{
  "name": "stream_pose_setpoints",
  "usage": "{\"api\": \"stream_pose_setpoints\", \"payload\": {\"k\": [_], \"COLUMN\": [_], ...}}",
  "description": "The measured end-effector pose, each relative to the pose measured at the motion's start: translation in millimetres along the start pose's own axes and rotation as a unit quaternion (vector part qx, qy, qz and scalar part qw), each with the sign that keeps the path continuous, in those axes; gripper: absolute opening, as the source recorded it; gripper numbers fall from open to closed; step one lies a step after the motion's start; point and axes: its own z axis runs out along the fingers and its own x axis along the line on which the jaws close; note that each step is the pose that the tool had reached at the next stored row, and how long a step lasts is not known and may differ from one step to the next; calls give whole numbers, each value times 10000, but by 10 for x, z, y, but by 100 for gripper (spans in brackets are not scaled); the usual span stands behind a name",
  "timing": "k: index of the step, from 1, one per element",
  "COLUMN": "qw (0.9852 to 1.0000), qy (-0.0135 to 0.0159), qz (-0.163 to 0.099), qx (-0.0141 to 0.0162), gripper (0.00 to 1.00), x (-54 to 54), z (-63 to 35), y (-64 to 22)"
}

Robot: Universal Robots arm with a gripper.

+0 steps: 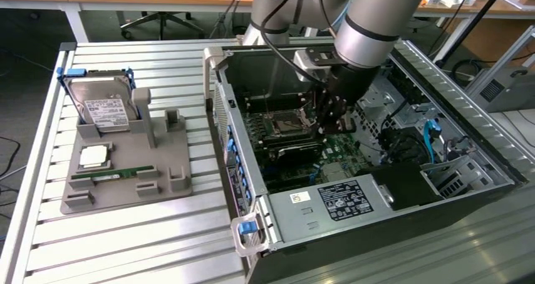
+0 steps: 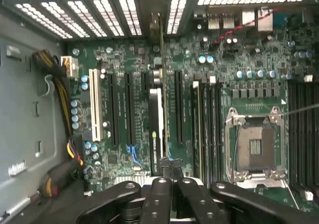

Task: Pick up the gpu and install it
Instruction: 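Press down on the gpu until it lock into place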

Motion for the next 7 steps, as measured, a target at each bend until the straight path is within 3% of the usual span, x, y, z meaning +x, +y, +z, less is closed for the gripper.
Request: {"api": "stream_pose_setpoints", "payload": {"k": [1, 7], "qw": [10000, 10000], "qy": [-12, -13], "qz": [-1, -1], "qx": [-6, -7], "gripper": [11, 11], "x": [-1, -1], "z": [-1, -2], "y": [-22, -24]}}
